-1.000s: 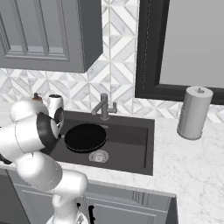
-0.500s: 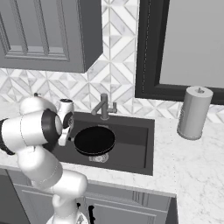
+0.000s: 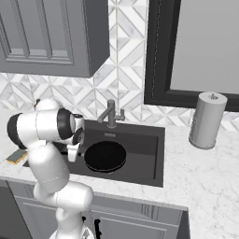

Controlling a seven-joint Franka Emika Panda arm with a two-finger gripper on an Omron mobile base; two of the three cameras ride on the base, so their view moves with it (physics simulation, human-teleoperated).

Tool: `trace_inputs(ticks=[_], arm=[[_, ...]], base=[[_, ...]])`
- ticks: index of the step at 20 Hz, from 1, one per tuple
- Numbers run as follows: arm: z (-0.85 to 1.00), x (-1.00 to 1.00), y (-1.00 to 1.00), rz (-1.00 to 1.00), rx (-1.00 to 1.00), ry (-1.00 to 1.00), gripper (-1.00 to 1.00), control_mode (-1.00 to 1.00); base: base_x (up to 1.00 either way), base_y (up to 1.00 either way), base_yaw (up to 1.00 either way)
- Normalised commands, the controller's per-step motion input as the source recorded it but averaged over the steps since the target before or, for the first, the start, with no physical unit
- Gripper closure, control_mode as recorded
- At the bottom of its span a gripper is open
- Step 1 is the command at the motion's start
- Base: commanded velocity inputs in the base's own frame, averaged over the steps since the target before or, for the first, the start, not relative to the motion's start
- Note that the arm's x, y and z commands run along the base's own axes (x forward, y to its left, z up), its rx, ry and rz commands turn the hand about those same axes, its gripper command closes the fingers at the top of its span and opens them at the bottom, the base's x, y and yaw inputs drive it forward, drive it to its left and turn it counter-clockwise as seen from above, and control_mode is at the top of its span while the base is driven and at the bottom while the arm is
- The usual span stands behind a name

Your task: Pick the pan and sponge and place them into the sink. Then turn on the water.

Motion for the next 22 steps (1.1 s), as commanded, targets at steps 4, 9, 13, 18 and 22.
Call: trace_inputs(ticks=[4,9,13,18,22], arm=[[-0.45,0.22,0.0,-0.05,0.0,0.0,1.0,-1.0],[-0.37,0.24,0.0,-0.05,0.0,0.0,1.0,-1.0],[-0.32,0.23,0.0,-0.05,0.0,0.0,1.0,-1.0],[-0.23,0.13,0.0,-0.06,0.0,0.0,1.0,-1.0],[-0.15,0.04,0.01,-0.02,0.0,0.0,1.0,-1.0]], base=[[0.0,0.0,0.0],[0.0,0.0,0.0],[0.0,0.0,0.0],[0.0,0.0,0.0],[0.0,0.0,0.0]])
